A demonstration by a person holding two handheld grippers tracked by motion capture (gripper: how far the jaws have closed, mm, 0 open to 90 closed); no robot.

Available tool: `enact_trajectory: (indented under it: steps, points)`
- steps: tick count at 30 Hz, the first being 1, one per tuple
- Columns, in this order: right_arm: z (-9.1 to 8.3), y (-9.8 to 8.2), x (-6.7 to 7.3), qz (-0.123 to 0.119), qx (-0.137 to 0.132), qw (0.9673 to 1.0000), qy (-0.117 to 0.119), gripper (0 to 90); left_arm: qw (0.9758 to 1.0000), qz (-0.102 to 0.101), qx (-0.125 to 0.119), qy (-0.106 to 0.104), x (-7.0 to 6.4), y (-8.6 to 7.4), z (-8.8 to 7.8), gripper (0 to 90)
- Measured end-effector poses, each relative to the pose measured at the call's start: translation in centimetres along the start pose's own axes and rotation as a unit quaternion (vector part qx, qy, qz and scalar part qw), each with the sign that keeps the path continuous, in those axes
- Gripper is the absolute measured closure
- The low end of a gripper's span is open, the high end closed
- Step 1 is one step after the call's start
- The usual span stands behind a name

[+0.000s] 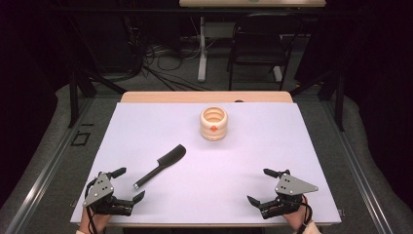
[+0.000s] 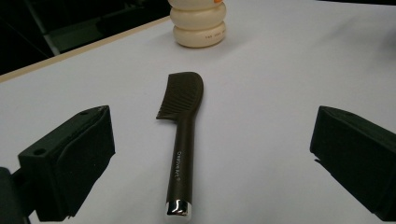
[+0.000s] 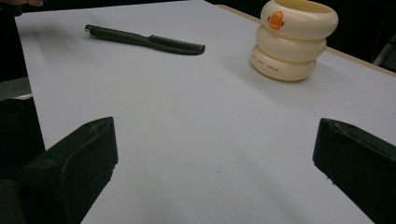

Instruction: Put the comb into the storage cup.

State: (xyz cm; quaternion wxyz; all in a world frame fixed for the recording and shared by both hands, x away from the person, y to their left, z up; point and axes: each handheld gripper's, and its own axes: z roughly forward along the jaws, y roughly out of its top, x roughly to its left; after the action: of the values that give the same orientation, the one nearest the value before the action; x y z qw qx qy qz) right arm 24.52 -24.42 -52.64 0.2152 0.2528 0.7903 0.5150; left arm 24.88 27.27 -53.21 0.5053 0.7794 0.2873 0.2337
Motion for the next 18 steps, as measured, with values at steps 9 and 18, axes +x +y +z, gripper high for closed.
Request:
enact_trajectory:
  steps: [9, 18]
  points:
    - [0.1, -0.1, 0.0, 0.0, 0.003, 1.0, 0.001, 0.0, 0.9998, 0.002, 0.017, -0.007, -0.1, 0.7, 0.6, 0.0]
    - [0.1, -0.1, 0.0, 0.002, 0.005, 1.0, 0.002, 0.0, 0.9995, 0.006, 0.032, -0.003, -0.1, 1.1, 1.4, 0.0]
